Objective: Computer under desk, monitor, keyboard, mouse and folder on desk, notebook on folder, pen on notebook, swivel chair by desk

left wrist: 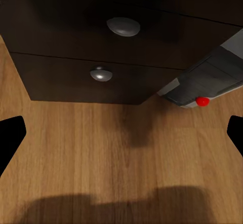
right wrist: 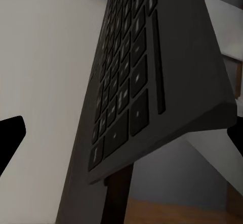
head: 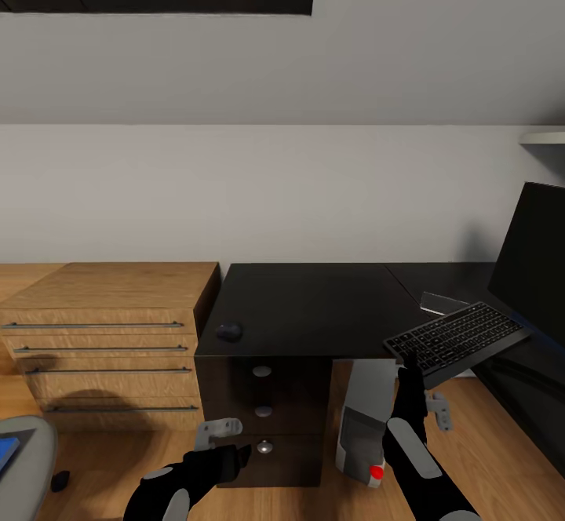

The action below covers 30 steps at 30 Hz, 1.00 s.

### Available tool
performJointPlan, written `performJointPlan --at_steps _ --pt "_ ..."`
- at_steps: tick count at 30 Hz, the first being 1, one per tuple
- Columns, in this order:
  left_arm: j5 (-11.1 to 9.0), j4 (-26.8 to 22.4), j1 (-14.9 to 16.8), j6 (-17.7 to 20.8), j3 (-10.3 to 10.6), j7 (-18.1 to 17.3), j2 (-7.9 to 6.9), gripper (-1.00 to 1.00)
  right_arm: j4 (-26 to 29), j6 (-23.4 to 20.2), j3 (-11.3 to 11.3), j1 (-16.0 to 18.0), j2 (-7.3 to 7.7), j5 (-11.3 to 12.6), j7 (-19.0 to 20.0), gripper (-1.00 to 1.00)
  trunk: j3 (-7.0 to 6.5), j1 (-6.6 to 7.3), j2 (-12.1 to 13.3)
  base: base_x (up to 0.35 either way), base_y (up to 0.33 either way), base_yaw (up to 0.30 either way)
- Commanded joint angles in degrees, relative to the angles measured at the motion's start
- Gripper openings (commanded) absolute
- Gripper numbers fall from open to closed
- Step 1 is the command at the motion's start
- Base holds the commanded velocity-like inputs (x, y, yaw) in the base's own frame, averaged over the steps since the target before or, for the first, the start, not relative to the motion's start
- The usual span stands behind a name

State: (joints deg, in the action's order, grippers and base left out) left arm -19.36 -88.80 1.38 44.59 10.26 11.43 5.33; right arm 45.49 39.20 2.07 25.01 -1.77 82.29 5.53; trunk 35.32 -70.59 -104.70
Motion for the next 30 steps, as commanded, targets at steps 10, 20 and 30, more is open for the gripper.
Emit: performJointPlan --at_steps 10,20,30 --pt "-0.6 -0.1 0.0 0.2 0.0 0.5 -0.04 1.0 0.0 0.3 0.1 0.1 0.02 0.6 0.5 1.0 0.06 0.01 0.0 0.003 0.001 0.0" --pt "-0.6 -0.1 0.0 0.2 0.0 0.5 -0.04 1.0 0.0 0.3 0.1 0.1 0.02 0.7 0.6 1.0 0.06 0.01 0.0 0.038 0.0 0.0" --pt "-0.5 -0.1 0.0 0.2 0.0 0.5 -0.05 1.0 0.0 0.3 0.1 0.0 0.02 0.8 0.6 1.0 0.06 0.01 0.0 0.134 0.0 0.0"
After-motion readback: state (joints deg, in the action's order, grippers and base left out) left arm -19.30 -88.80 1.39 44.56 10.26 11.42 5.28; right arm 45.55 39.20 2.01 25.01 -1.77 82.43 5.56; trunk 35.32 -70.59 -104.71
